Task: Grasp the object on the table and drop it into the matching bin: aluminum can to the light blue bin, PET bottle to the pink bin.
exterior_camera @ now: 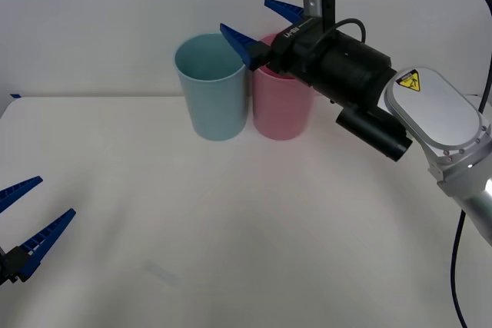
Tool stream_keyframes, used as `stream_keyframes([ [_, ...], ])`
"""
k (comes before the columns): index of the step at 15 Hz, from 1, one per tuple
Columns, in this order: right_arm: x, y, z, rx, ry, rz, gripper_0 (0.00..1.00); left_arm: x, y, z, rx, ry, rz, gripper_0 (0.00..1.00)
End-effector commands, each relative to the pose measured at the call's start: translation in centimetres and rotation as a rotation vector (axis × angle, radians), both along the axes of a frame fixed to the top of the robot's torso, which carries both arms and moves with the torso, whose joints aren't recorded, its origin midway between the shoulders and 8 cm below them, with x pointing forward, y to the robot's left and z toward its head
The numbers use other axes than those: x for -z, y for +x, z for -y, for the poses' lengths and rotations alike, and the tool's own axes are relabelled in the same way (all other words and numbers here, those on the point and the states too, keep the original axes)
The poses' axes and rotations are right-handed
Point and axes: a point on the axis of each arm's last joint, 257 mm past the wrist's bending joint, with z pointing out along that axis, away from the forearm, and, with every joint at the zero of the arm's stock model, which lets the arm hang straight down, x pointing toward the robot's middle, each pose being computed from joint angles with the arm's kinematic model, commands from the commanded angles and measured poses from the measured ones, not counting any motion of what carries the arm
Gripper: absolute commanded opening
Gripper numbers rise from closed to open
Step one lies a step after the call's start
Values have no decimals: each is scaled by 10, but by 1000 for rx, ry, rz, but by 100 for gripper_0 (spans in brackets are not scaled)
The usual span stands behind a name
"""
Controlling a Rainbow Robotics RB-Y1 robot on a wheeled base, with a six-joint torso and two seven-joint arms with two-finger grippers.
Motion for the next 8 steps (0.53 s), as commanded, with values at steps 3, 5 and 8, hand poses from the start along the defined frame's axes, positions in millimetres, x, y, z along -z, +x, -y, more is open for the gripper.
stream_keyframes([
  [3,19,-62,42,-11,-16,13,100,0,0,0,0,0,0,100],
  [5,27,-84,58,-27,-34,4,100,0,0,0,0,0,0,100],
  [8,41,-113,81,-50,-67,-5,100,0,0,0,0,0,0,100],
])
